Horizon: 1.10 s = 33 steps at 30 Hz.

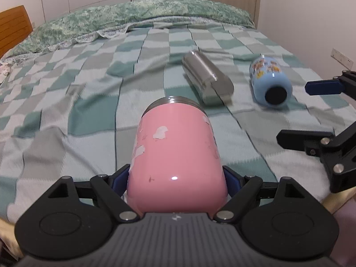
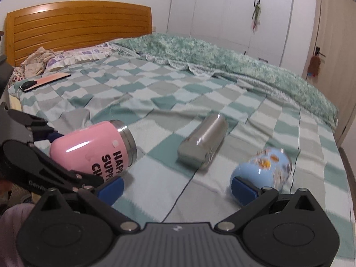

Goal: Flip cup upright
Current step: 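Close the right gripper around the pink cup's body, then lift the pink cup with the right gripper and rotate it rim-up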

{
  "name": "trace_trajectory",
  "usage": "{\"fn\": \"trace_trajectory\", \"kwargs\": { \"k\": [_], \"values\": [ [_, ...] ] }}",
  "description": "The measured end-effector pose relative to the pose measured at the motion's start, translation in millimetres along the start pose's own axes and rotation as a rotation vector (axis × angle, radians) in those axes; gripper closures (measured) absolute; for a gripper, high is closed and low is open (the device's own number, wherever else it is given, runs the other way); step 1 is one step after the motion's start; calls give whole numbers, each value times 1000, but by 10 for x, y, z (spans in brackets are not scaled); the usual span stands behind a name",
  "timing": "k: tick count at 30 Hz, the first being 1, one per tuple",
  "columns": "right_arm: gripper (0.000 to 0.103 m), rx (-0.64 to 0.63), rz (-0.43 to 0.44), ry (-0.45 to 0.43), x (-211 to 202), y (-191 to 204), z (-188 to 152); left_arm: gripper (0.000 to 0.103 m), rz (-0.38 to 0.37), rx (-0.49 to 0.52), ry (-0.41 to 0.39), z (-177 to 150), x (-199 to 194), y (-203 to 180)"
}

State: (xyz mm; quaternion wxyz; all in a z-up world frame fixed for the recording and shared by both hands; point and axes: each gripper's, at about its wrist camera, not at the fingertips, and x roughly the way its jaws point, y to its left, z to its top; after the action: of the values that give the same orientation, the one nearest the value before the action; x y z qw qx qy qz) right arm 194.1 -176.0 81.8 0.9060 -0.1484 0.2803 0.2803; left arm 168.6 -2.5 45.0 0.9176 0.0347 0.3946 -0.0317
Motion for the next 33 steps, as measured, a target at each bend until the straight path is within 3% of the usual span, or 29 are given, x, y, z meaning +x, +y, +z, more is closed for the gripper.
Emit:
{"fn": "trace_trajectory", "kwargs": {
  "k": [8, 10, 11, 16, 21, 33],
  "values": [
    [0, 25, -24, 38, -89, 66, -219, 17, 10, -3, -19, -135, 52, -17],
    [0, 31, -25, 35, -113, 61, -207, 10, -2, -10, -31, -143, 15, 17],
    [0, 34, -26, 30, -136, 63, -202, 0, -10, -16, -54, -145, -38, 40],
    [0, 51, -28, -10, -263, 60, -164, 0, -46, -41, -181, -125, -396, 202],
    [0, 70, -12, -24, -268, 154, -61, 0, -2, -44, -259, -160, -626, 431],
    [0, 181, 75, 45, 206, 695, 209, 0, 15, -46, -296, -541, -598, 1164]
  ]
}}
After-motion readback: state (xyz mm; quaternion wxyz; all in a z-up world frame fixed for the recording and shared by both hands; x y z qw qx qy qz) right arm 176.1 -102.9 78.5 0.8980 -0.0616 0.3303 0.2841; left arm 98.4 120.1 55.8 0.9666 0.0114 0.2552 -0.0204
